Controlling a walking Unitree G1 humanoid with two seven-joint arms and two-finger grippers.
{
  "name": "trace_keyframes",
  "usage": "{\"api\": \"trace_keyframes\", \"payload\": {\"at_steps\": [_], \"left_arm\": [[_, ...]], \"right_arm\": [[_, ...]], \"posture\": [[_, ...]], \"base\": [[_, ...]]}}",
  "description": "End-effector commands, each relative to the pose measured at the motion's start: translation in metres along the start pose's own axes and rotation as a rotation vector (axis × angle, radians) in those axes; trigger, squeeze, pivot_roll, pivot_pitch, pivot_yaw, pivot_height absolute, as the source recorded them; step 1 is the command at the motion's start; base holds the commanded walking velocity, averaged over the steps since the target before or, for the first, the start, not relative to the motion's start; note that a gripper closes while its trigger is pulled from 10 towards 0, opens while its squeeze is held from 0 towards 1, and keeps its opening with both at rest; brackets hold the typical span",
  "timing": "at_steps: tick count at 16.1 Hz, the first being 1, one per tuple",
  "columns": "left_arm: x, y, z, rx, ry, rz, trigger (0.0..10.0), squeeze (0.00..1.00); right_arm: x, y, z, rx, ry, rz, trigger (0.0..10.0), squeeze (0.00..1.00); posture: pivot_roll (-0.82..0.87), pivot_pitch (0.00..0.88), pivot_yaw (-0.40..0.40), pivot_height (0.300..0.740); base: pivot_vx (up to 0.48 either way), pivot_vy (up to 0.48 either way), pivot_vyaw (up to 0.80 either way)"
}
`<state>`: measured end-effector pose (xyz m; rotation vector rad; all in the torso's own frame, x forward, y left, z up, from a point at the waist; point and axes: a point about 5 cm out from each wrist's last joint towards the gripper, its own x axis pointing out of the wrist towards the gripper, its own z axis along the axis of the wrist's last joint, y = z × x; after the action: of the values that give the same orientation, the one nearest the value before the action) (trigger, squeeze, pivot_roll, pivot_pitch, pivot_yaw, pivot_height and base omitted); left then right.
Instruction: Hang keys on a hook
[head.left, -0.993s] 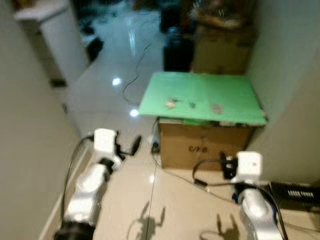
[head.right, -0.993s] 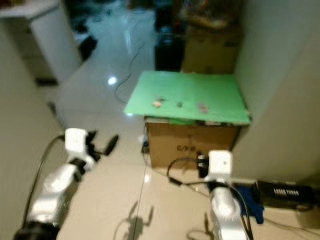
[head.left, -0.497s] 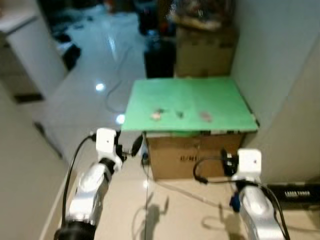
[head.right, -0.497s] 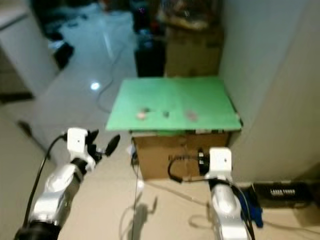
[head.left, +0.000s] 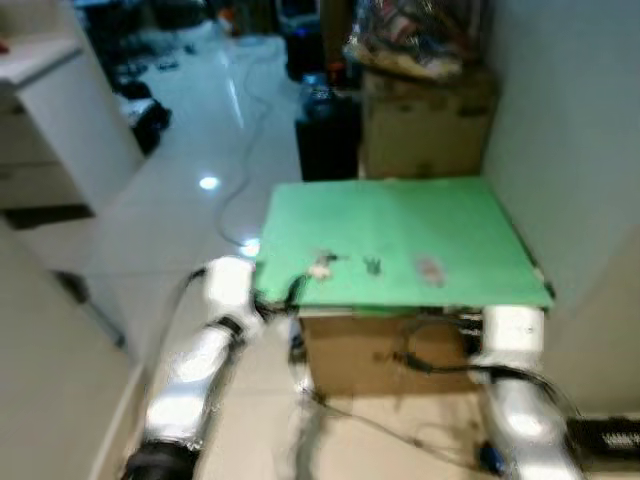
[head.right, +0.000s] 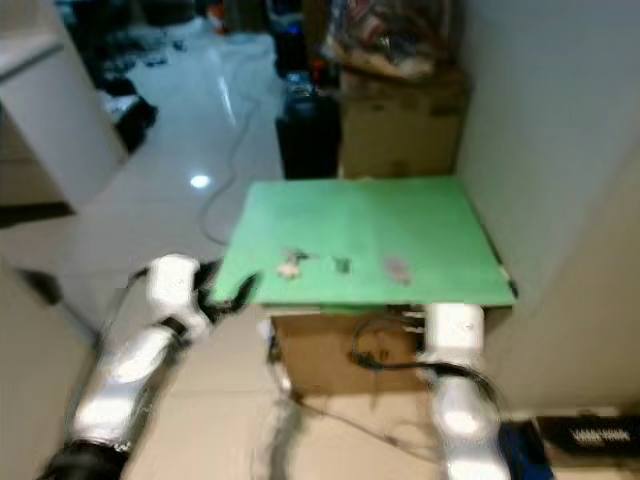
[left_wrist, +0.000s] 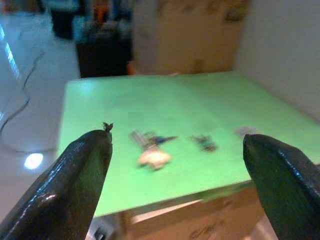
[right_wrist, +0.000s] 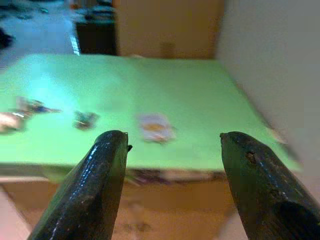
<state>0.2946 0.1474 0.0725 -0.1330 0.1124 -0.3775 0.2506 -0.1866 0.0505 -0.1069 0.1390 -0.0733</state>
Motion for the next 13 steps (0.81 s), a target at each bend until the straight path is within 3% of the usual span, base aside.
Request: {"api": "trace_keyframes", "payload": {"at_steps": [1,5,8,13], "left_arm": [[0.0042,-0.0073,0.0011,-0.021,0.001,-0.030,10.0,0.00],[0.0035,-0.0079,-0.0007,0.028,0.009,-0.021,10.0,0.00],[0.0008,-0.0087,-0.0025,0.081,0.013,0.007,10.0,0.00],[-0.0026,-0.0066,-0.0037,0.035,-0.002,0.030,10.0,0.00]], "right_arm": [[-0.0028,-0.0090,0.0011,0.012,-0.010,-0.009,10.0,0.00],[-0.0029,-0.0076,0.0017,-0.025,-0.001,0.003,10.0,0.00],[-0.0027,-0.0079,0.0001,-0.024,0.008,0.006,10.0,0.00],[-0.0023,-0.0073,-0.0021,-0.035,0.023,-0.002,10.0,0.00]], "posture": [[-0.14,0.000,0.109,0.740],[-0.13,0.000,0.103,0.740],[-0.13,0.000,0.096,0.740],[-0.13,0.000,0.088,0.740]], "base": [[0.480,0.000,0.00],[0.480,0.000,0.49],[0.000,0.000,0.48],[0.000,-0.461,0.00]]}}
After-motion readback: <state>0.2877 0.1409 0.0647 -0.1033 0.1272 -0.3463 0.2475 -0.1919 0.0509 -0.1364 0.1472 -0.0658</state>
